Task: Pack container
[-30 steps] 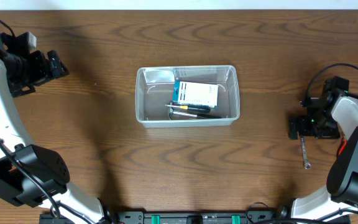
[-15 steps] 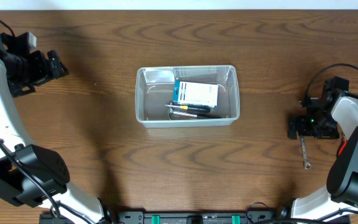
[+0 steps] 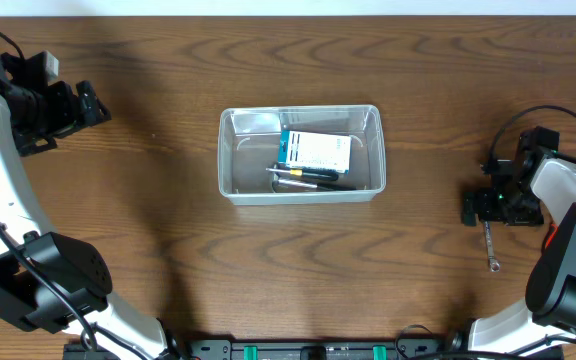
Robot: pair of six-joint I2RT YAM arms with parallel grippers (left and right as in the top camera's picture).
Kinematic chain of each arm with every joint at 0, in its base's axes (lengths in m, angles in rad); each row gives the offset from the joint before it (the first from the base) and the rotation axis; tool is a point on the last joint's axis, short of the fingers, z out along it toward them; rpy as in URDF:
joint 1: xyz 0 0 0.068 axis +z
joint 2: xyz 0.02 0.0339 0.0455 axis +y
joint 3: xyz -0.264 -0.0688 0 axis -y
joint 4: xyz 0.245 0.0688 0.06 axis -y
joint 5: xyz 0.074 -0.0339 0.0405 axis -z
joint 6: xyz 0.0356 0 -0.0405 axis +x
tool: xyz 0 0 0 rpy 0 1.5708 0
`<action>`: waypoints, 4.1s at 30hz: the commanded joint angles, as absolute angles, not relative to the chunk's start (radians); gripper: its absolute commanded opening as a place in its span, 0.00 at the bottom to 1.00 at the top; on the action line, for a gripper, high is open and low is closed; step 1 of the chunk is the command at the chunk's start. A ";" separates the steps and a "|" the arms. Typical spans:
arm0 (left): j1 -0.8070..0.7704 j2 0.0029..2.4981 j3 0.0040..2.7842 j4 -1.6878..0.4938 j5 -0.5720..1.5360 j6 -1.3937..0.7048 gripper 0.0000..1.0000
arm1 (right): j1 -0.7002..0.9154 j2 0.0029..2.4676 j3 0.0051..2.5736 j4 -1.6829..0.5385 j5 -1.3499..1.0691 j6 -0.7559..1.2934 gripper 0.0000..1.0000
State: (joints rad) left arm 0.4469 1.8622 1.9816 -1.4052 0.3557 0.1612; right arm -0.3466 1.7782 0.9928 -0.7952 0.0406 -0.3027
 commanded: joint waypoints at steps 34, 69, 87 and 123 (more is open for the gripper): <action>0.447 1.872 1.980 -1.405 0.347 0.167 0.98 | -0.353 1.786 0.986 -0.767 0.048 -0.296 0.57; 0.447 1.872 1.980 -1.405 0.347 0.167 0.98 | -0.352 1.786 0.986 -0.801 0.028 -0.320 0.26; 0.447 1.872 1.980 -1.405 0.347 0.167 0.98 | -0.352 1.786 0.986 -0.804 0.028 -0.319 0.19; 0.447 1.872 1.980 -1.405 0.347 0.167 0.98 | -0.322 1.786 1.229 -0.952 0.017 -0.307 0.04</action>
